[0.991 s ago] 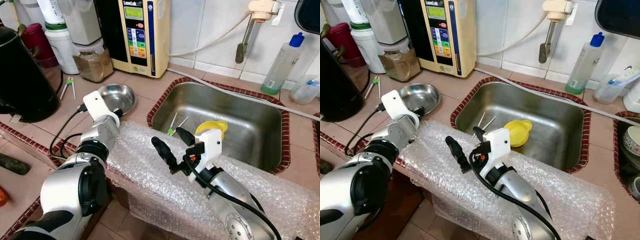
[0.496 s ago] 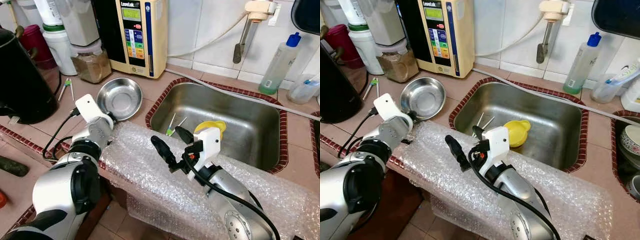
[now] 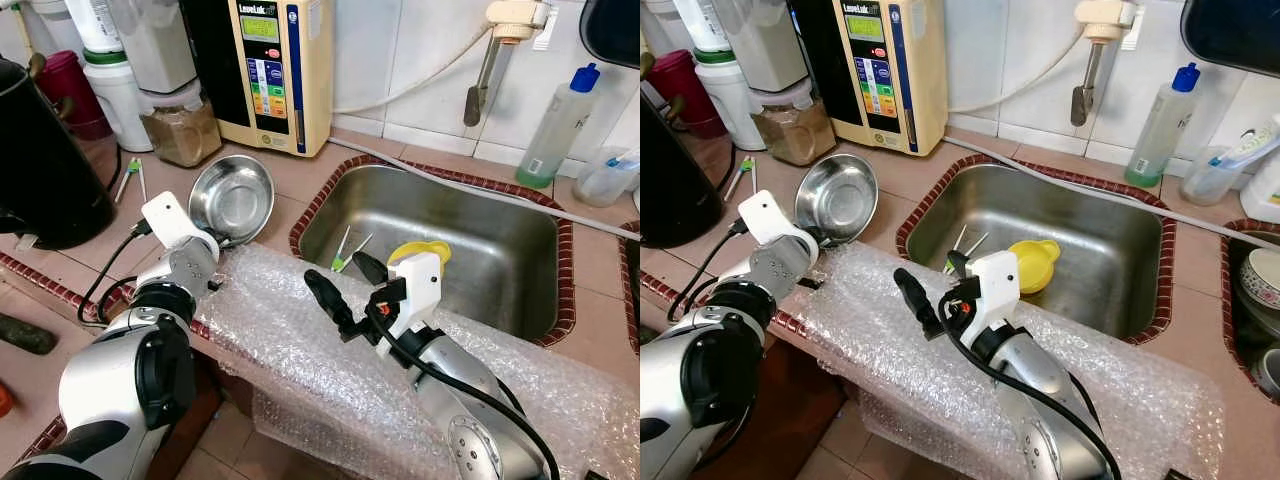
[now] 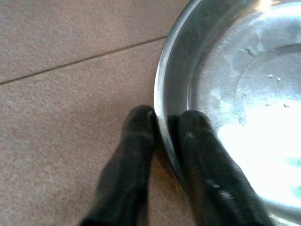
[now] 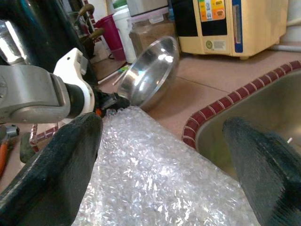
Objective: Kitchen organization
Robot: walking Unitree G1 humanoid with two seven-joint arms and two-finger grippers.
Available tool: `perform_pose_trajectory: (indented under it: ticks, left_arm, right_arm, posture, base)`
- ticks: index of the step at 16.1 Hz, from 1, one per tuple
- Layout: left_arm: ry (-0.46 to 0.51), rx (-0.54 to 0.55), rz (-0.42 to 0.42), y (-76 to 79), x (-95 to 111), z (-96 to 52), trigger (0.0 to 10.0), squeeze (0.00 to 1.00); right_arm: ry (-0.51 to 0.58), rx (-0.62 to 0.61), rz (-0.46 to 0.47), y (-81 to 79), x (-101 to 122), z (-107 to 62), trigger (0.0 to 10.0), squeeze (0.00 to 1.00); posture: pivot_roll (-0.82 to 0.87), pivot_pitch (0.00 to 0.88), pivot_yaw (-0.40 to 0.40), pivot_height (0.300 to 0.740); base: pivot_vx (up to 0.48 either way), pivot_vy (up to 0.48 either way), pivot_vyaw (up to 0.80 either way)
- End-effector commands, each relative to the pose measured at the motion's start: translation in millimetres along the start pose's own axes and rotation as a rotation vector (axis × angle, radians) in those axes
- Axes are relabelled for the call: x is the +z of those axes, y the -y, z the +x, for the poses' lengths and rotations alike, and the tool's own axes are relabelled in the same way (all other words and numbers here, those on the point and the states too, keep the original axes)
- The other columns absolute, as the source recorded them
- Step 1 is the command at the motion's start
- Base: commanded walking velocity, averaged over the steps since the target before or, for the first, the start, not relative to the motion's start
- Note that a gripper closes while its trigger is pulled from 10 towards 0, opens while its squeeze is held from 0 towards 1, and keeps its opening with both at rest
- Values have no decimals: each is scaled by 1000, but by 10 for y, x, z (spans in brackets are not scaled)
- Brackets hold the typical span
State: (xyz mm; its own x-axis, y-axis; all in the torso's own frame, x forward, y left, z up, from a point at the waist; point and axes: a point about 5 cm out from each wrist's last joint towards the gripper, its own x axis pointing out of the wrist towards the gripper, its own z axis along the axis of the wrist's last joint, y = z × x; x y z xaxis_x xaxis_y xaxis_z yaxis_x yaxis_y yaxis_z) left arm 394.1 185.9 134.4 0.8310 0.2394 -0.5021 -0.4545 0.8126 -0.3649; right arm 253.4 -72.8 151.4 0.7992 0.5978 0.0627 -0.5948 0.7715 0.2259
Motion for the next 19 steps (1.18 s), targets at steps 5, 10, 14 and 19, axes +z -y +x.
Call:
perform_pose_trajectory:
  ticks: [5, 10, 14, 19]
  left_arm:
    - [108, 17, -4, -59, 164, -1, 0, 0]
    - [195, -59, 14, -22, 205, -14, 0, 0]
    - [326, -225, -130, 184, 373, -99, 0, 0]
    - [429, -529, -89, 641, 439, -294, 0, 0]
  right_arm:
    - [8, -11, -13, 18, 31, 46, 10000, 0]
    - [7, -24, -9, 30, 18, 55, 10000, 0]
    - [14, -41, -12, 66, 32, 70, 10000, 0]
    - [84, -146, -28, 201, 145, 93, 10000, 0]
  posture:
    - [-58, 33, 82, 740]
    - [-53, 36, 84, 740]
    - [-49, 37, 85, 740]
    - [-43, 40, 88, 740]
  base:
    - [0, 0, 0]
    - [0, 0, 0]
    - [0, 0, 0]
    - [0, 0, 0]
